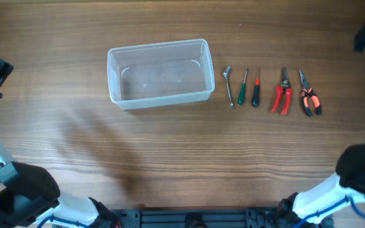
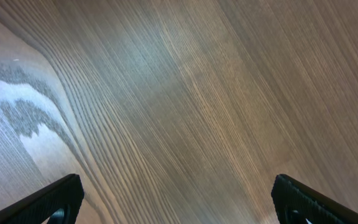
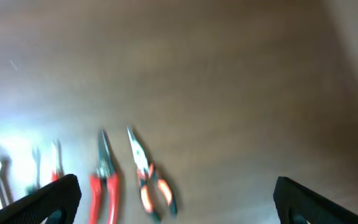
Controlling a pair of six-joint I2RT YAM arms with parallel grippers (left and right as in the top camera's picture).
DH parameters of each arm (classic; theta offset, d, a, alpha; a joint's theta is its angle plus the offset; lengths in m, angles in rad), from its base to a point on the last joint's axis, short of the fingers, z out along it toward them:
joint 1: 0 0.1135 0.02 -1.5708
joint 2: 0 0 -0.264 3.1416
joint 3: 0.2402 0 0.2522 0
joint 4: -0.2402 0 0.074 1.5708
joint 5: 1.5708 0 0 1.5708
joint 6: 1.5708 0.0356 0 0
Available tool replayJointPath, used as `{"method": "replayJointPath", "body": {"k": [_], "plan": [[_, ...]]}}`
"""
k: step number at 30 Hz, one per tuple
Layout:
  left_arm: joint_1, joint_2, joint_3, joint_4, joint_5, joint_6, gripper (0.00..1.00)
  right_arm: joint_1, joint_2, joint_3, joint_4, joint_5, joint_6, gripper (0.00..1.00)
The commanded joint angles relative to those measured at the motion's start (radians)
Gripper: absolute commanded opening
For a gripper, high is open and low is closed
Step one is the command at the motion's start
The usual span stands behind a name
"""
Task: Pack container
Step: 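Move the right gripper over the orange-black needle-nose pliers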
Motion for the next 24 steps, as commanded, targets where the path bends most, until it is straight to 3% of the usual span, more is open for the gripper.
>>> {"method": "replayJointPath", "body": {"k": [1, 6, 11, 24], "plan": [[0.004, 0.003, -0.004, 0.0, 0.008, -0.012, 1.0, 0.002, 0.133, -0.011, -0.111, 0.04, -0.009, 0.99], [0.004, 0.003, -0.004, 0.0, 0.008, -0.012, 1.0, 0.003, 0.246, -0.011, -0.229, 0.04, -0.011, 0.86], [0.004, 0.003, -0.004, 0.0, 0.008, -0.012, 1.0, 0.008, 0.293, -0.016, -0.238, 0.097, 0.003, 0.83], [0.004, 0.003, -0.004, 0.0, 0.008, -0.012, 1.0, 0.04, 0.293, -0.136, 0.069, 0.031, -0.101, 0.88]]}}
